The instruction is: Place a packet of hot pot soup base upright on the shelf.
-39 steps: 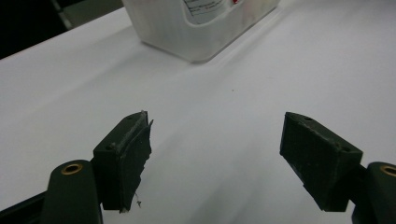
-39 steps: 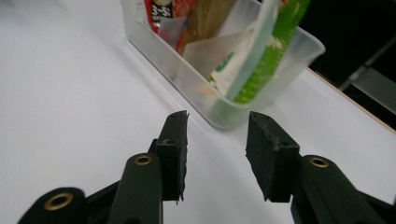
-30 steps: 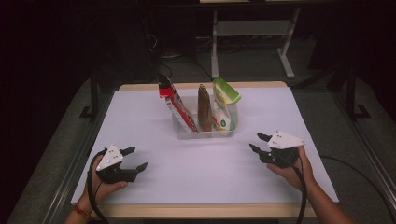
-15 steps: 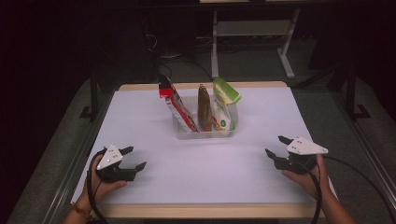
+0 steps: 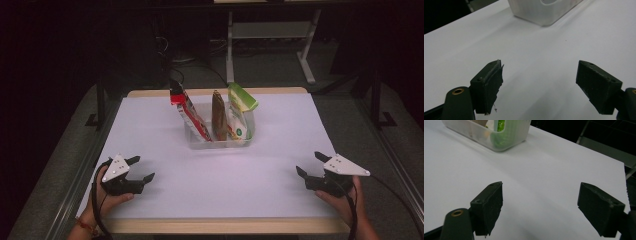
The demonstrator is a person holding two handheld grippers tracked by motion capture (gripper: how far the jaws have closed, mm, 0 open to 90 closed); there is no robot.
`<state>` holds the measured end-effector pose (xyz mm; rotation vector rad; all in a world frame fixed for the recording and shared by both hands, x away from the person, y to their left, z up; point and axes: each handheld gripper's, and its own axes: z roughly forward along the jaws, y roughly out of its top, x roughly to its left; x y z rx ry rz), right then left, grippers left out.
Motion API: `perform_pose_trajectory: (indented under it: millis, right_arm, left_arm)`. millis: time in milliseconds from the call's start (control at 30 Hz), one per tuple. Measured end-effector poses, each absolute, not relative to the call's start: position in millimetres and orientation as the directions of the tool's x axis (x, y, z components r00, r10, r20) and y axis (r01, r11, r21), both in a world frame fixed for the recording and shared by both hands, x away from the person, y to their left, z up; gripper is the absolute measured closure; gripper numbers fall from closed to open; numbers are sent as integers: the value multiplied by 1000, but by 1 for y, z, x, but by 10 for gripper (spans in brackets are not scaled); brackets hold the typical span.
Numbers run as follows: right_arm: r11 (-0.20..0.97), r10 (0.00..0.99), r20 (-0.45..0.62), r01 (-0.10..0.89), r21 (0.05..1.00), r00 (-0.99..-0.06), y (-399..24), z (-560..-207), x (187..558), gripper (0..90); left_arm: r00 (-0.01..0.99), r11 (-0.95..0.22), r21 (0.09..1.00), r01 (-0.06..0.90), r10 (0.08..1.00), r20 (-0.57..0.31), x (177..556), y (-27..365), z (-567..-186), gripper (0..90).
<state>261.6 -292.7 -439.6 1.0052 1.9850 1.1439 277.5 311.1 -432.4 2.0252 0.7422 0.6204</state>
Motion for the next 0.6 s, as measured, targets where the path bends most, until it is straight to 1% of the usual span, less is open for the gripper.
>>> perform_pose_trajectory:
  millis: [133, 333, 600]
  right_arm:
    - [307, 854, -123, 298, 904, -506, -293, -442, 258, 196]
    - [319, 856, -143, 291, 902, -496, -288, -442, 255, 190]
    - [303, 863, -131, 292, 907, -488, -285, -443, 252, 191]
  left_arm:
    - [699, -446, 856, 261, 699, 151, 277, 310, -433, 201]
    - [699, -449, 856, 254, 697, 158, 277, 309, -433, 196]
    - [701, -458, 853, 250, 694, 167, 278, 305, -434, 195]
